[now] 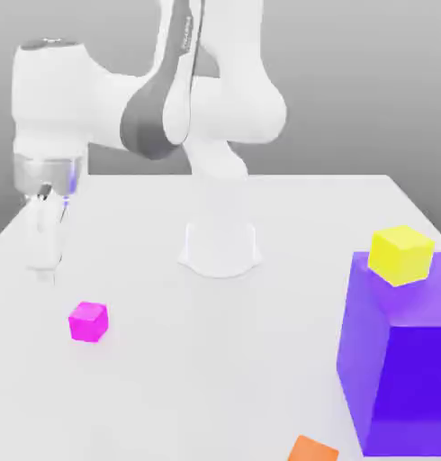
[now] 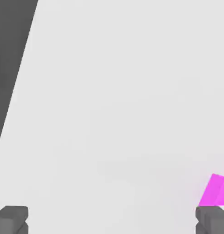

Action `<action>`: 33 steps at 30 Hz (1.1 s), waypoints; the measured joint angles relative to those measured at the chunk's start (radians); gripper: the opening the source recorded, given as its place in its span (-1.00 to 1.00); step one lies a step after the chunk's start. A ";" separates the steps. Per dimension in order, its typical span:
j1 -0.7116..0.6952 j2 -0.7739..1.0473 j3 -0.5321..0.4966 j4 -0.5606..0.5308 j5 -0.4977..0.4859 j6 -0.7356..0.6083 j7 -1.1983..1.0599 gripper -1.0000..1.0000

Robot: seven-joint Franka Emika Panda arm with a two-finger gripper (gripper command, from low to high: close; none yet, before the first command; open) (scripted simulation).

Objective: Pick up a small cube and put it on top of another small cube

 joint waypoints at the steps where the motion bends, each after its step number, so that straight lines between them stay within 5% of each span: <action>1: -0.018 0.032 -0.013 -0.027 0.006 0.025 0.039 0.00; 10: -0.119 0.350 0.054 -0.031 0.113 0.283 0.048 0.00; 11: -0.126 0.379 0.063 -0.025 0.119 0.306 0.043 -1.00; 18: -0.131 0.383 0.067 -0.025 0.117 0.311 0.044 -1.00; 26: -0.108 0.123 0.025 -0.069 0.045 0.095 0.096 -1.00; 33: 0.151 0.091 0.159 0.151 0.049 -0.152 0.024 -1.00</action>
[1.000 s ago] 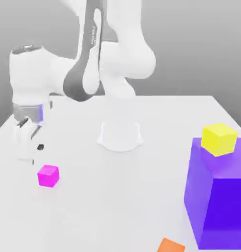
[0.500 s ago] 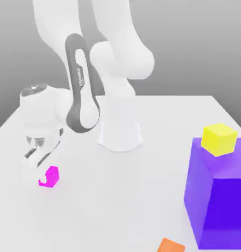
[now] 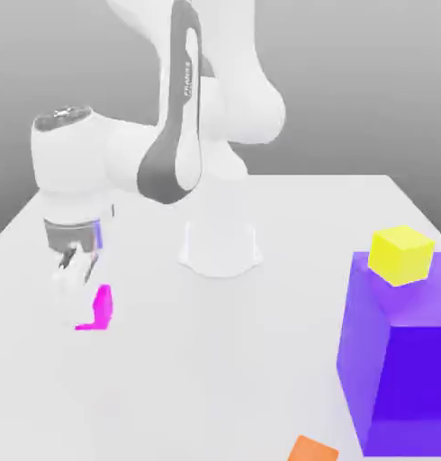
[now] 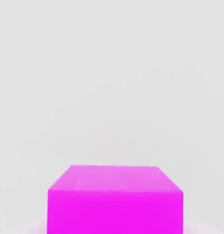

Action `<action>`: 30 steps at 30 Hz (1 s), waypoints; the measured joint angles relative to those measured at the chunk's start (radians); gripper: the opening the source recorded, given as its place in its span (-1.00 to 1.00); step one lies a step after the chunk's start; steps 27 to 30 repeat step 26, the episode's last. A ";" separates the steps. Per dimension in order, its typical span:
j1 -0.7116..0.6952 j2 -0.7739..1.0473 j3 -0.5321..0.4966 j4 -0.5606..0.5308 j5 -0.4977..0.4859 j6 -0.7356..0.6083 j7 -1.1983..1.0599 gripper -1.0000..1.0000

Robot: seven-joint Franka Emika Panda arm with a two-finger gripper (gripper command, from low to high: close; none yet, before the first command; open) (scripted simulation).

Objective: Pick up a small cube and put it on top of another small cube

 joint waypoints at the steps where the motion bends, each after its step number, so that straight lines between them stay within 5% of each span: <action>1: 0.039 0.000 0.018 0.036 0.002 -0.036 -0.012 -1.00; 17: 0.660 0.001 0.308 0.615 0.018 -0.615 -0.200 -1.00; 21: 0.747 0.047 0.309 0.594 -0.003 -0.552 -0.200 -1.00; 22: 0.749 0.059 0.311 0.577 -0.008 -0.524 -0.196 1.00; 30: 0.746 0.059 0.311 0.577 -0.008 -0.524 -0.196 1.00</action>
